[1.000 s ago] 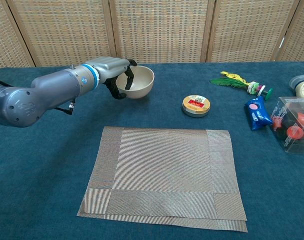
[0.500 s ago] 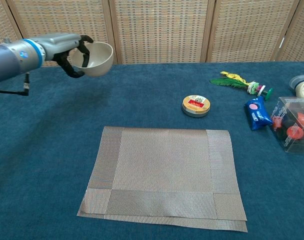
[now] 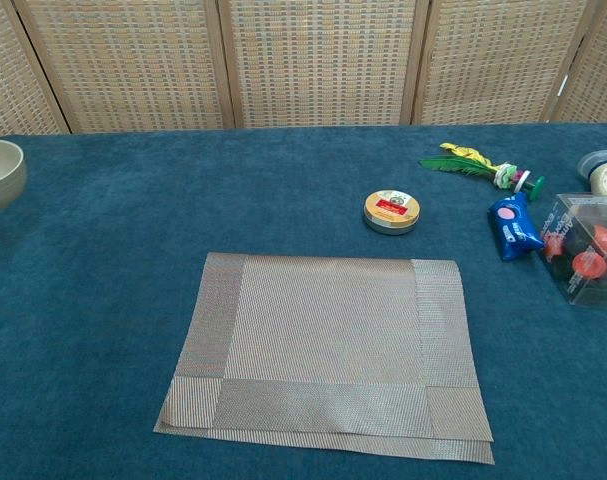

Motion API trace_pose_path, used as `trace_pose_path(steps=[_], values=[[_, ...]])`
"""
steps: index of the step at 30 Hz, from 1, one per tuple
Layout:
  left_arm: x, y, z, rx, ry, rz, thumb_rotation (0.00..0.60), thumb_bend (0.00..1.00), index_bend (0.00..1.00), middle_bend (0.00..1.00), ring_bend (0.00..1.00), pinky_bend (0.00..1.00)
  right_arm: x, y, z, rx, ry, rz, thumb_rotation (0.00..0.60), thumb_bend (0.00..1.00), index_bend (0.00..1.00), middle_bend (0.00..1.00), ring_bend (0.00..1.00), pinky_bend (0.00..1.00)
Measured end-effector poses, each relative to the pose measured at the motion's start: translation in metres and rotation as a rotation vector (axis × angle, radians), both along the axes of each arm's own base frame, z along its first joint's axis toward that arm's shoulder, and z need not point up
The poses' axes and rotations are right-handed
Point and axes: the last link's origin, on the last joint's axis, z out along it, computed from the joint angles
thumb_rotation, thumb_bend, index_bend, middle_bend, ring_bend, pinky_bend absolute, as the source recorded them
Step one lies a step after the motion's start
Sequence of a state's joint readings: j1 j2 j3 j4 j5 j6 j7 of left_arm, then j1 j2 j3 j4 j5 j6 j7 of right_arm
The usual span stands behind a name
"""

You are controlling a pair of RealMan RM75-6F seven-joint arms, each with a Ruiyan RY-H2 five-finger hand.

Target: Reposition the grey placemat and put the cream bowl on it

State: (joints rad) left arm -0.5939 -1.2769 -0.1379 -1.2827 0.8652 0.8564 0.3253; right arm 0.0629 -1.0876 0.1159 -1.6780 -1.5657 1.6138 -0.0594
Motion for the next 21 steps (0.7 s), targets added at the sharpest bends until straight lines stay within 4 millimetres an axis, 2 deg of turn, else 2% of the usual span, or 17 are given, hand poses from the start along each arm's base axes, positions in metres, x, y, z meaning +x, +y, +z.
trace_pose_path(steps=[4,6,8,10,11,16,21], values=[[-0.017,-0.007,0.001,0.007,0.009,0.038,0.6,0.48,0.71,0.0,0.0,0.0,0.001,0.0,0.0,0.003,0.0,0.003,0.6,0.0,0.06,0.0,0.0,0.0],[-0.024,-0.009,-0.001,0.009,0.004,0.051,0.6,0.37,0.58,0.0,0.0,0.0,0.001,0.0,-0.001,0.005,0.001,0.004,0.6,0.0,0.06,0.0,0.0,0.0],[-0.028,-0.011,-0.005,0.005,0.002,0.056,0.6,0.1,0.24,0.0,0.0,0.0,0.001,0.0,-0.001,0.005,0.0,0.004,0.6,0.0,0.06,0.0,0.0,0.0],[-0.03,-0.013,-0.009,-0.007,-0.006,0.057,0.6,0.0,0.03,0.0,0.0,0.0,0.001,0.0,-0.001,0.004,0.0,0.002,0.6,0.0,0.06,0.0,0.0,0.0],[-0.03,-0.013,-0.01,-0.013,-0.012,0.059,0.6,0.0,0.0,0.0,0.0,0.0,0.001,0.0,-0.001,0.004,0.0,0.002,0.6,0.0,0.06,0.0,0.0,0.0],[-0.023,-0.017,-0.011,-0.034,-0.063,0.051,0.6,0.0,0.0,0.0,0.0,0.0,0.001,0.0,-0.002,0.008,0.002,0.002,0.6,0.0,0.06,0.0,0.0,0.0],[-0.001,-0.02,-0.005,-0.013,-0.123,-0.048,0.6,0.0,0.01,0.0,0.0,0.0,0.0,-0.001,-0.001,0.007,-0.001,0.0,0.6,0.0,0.06,0.0,0.0,0.0]])
